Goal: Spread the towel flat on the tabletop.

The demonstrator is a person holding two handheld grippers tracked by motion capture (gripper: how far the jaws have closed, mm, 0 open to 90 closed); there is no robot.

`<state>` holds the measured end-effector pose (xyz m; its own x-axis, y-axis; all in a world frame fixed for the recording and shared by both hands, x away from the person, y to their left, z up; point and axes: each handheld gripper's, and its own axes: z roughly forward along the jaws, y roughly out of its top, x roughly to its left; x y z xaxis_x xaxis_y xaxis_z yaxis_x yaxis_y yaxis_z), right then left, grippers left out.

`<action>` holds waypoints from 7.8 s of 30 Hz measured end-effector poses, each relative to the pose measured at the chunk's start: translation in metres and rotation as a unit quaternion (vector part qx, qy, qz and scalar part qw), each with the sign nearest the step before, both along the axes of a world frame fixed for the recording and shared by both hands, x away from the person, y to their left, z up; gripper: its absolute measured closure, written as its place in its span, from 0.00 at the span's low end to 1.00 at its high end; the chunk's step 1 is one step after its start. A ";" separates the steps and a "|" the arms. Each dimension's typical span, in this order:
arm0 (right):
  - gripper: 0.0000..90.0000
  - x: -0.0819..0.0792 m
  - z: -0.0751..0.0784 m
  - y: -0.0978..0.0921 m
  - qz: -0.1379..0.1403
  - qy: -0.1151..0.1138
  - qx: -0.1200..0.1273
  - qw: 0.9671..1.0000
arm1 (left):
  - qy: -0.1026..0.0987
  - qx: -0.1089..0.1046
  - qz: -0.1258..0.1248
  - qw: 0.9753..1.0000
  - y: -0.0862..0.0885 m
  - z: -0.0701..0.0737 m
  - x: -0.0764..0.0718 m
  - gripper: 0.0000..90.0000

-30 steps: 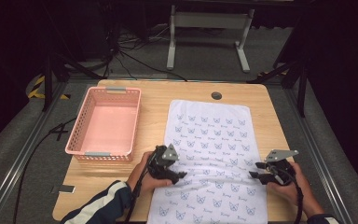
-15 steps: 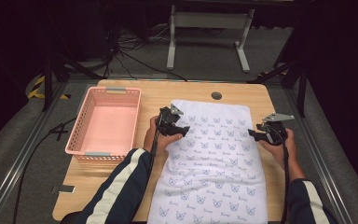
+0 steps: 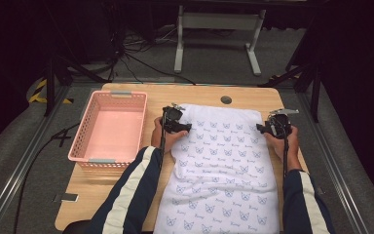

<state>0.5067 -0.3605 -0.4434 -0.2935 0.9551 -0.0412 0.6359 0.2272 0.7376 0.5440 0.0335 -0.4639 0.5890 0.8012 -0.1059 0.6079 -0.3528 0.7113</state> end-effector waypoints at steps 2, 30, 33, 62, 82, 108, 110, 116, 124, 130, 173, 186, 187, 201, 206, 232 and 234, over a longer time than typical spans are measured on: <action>0.61 0.006 0.000 0.000 -0.006 0.002 0.009 1.000 | -0.004 -0.001 0.012 1.000 0.000 -0.001 0.001 0.38; 0.71 0.024 -0.008 0.009 -0.025 0.035 0.015 0.999 | 0.003 0.027 -0.015 1.000 0.000 0.003 0.001 0.95; 0.92 0.023 -0.007 0.011 -0.002 0.045 0.026 0.999 | -0.002 0.039 -0.018 0.999 -0.004 0.004 -0.001 0.96; 0.96 -0.141 0.067 0.023 0.256 -0.037 0.071 0.963 | -0.088 0.014 -0.219 0.972 0.026 0.073 -0.167 0.95; 0.95 -0.223 -0.004 0.033 0.320 0.094 -0.017 0.942 | -0.032 0.129 -0.281 0.950 0.027 0.011 -0.209 0.94; 0.95 -0.063 -0.007 0.040 0.175 0.014 -0.089 0.980 | -0.063 0.144 -0.101 0.982 -0.014 0.008 -0.060 0.94; 0.95 -0.058 -0.008 0.040 0.168 0.007 -0.088 0.982 | -0.059 0.142 -0.093 0.984 -0.015 0.008 -0.054 0.94; 0.94 -0.051 -0.009 0.034 0.161 0.009 -0.058 0.985 | -0.048 0.127 -0.089 0.987 -0.013 0.011 -0.050 0.93; 0.94 -0.069 0.005 0.025 0.173 -0.006 -0.045 0.984 | -0.069 0.062 -0.099 0.991 0.005 0.032 -0.075 0.93; 0.95 -0.093 0.037 0.016 0.183 -0.063 -0.020 0.981 | -0.126 0.052 -0.122 0.983 0.010 0.072 -0.102 0.93; 0.84 -0.156 -0.003 0.007 0.273 0.024 -0.096 0.957 | -0.059 0.083 -0.182 0.978 0.032 0.012 -0.150 0.79; 0.64 -0.148 0.025 0.002 0.228 -0.012 -0.047 0.972 | -0.067 0.040 -0.152 0.985 0.009 0.043 -0.116 0.40; 0.59 -0.139 0.024 0.003 0.212 -0.004 -0.041 0.976 | -0.055 0.032 -0.144 0.988 0.007 0.041 -0.109 0.39; 0.90 -0.127 0.006 0.012 0.229 0.050 -0.069 0.970 | -0.010 0.079 -0.169 0.982 0.002 0.015 -0.096 0.86; 0.94 -0.136 0.022 0.010 0.236 0.016 -0.063 0.970 | -0.067 0.050 -0.168 0.982 0.010 0.039 -0.114 0.89; 0.87 -0.250 0.016 -0.016 0.438 0.090 -0.094 0.890 | -0.040 0.099 -0.316 0.943 0.071 0.017 -0.238 0.61; 0.83 -0.251 0.017 -0.018 0.427 0.085 -0.096 0.895 | -0.039 0.075 -0.309 0.947 0.073 0.021 -0.239 0.49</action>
